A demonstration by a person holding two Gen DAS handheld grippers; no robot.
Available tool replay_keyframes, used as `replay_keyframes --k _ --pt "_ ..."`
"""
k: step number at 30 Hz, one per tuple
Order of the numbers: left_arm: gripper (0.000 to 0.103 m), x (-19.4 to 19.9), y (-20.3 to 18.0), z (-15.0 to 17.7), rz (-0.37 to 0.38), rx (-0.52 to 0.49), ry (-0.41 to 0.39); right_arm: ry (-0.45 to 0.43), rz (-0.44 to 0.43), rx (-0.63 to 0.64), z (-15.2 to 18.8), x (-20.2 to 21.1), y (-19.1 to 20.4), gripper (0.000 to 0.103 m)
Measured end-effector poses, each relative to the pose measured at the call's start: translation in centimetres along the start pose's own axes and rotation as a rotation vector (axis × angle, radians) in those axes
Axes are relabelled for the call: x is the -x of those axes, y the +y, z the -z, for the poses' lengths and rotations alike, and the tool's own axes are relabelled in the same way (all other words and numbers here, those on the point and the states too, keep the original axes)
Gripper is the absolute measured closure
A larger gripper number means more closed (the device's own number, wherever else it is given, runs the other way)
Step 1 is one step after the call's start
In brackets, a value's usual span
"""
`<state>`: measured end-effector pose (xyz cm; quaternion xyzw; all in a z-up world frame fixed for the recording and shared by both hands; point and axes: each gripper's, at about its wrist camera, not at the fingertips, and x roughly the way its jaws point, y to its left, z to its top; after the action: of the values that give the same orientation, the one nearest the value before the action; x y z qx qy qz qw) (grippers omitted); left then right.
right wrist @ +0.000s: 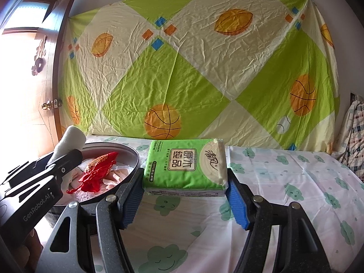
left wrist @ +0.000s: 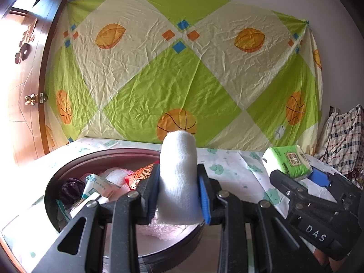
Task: Organize soft objects
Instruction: 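Carry the gauze roll and tissue pack toward the tin with both grippers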
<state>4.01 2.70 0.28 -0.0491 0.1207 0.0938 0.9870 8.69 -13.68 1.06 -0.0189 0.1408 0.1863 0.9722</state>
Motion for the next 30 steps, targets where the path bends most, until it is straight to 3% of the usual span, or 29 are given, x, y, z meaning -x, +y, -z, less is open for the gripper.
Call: replay_keyframes --k 30 --pt "0.073 0.9 5.7 -0.5 -0.066 0.077 -0.024 -0.003 -0.099 0.044 -0.2 -1.1 4.4 0.033"
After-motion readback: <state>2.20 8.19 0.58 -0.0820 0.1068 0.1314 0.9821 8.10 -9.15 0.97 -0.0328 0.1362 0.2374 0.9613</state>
